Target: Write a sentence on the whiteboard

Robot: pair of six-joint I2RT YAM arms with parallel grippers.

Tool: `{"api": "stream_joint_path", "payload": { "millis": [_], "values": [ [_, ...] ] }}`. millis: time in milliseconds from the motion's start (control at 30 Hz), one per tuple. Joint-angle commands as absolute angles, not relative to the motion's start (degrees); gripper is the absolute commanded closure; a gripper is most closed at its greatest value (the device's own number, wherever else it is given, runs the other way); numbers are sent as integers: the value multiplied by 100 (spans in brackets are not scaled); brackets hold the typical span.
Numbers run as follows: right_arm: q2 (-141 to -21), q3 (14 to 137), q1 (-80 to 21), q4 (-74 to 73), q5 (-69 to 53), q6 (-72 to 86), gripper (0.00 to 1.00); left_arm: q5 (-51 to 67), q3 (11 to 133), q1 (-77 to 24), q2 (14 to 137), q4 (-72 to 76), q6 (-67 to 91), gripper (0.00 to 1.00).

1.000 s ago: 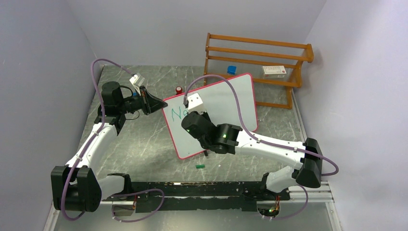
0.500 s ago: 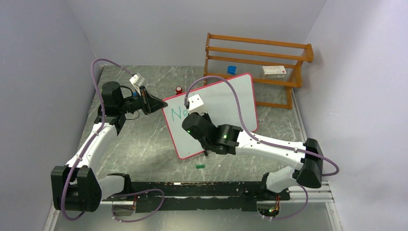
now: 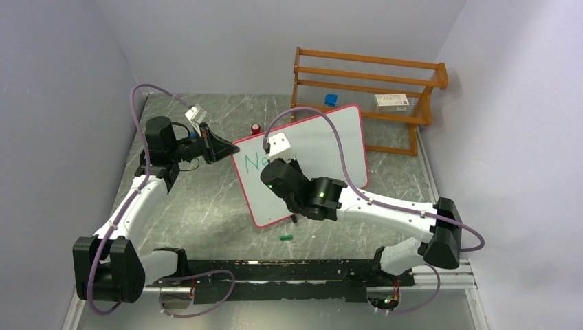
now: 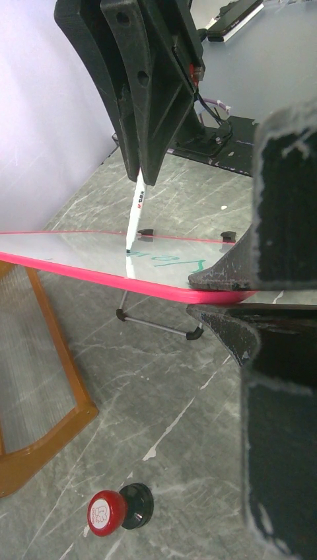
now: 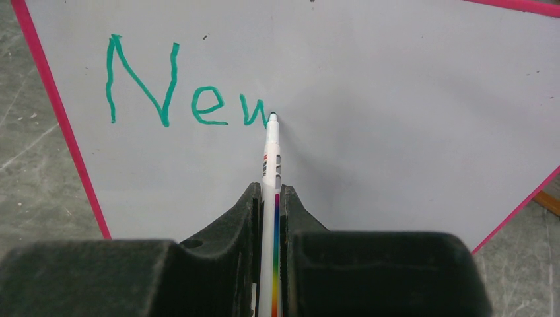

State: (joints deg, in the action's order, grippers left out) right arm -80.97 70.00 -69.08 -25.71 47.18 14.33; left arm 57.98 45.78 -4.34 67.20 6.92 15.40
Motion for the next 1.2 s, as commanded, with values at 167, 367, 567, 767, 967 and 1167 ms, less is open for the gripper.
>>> {"api": "stream_joint_path", "payload": {
  "millis": [167, 367, 567, 767, 967, 1167],
  "values": [
    [-8047, 7075, -6801, -2237, 4902, 1321, 100, 5773, 4518, -510, 6820, 439, 1184, 95],
    [-7994, 7041, -6752, -2162, 4910, 1301, 100, 5752, 4526, -510, 6812, 420, 1174, 95],
    [-7988, 7068, -6724, -2192, 4844, 1301, 100, 5743, 4535, -510, 6820, 406, 1158, 95],
    [-7724, 6954, -6724, -2204, 4550, 1305, 100, 5664, 4526, -510, 6758, 388, 1182, 92],
    [-7146, 6614, -6724, -2036, 4133, 1274, 100, 5670, 4457, -510, 6633, 652, 1435, 73],
    [-6742, 6344, -6724, -2012, 4124, 1291, 100, 5544, 4264, -510, 6339, 966, 1931, 54]
  ]
}}
